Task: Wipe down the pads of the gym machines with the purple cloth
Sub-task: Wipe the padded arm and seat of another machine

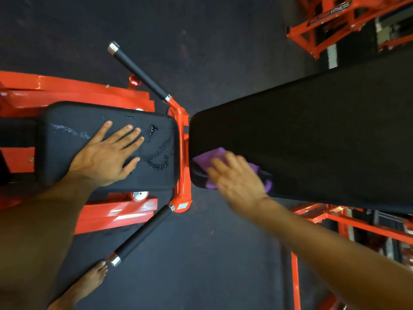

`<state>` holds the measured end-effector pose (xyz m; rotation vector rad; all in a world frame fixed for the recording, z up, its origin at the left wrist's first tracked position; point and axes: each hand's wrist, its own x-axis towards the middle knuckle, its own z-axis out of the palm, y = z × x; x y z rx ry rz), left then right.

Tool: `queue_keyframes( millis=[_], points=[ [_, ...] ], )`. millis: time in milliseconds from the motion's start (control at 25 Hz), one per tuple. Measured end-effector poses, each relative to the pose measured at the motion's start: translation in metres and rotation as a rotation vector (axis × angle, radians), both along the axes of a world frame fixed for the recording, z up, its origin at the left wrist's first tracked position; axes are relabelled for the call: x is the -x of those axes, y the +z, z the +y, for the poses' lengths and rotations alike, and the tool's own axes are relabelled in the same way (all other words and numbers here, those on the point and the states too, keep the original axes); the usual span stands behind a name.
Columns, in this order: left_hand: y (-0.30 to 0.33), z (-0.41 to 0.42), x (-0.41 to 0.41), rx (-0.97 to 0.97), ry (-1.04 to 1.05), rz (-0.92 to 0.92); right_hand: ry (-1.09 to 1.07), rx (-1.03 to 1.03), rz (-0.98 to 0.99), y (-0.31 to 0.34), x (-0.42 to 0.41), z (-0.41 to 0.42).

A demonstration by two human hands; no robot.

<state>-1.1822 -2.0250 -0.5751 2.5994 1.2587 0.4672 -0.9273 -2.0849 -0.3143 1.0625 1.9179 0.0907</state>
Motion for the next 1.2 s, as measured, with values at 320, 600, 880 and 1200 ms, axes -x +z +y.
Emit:
queue_keyframes(
  millis=[320,600,880,1200],
  points=[
    [-0.003,-0.003,0.003,-0.01,-0.008,-0.044,-0.014,0.086,-0.067,-0.12,0.016,-0.007],
    [-0.006,0.003,-0.002,-0.016,-0.011,-0.1,-0.144,-0.089,0.192,-0.068,0.018,-0.019],
    [-0.01,0.004,-0.004,0.038,0.006,-0.112,-0.247,-0.604,0.174,0.13,-0.033,-0.043],
    [-0.014,0.005,-0.003,0.014,0.026,-0.12,-0.075,-0.256,0.123,0.011,-0.004,-0.004]
  ],
)
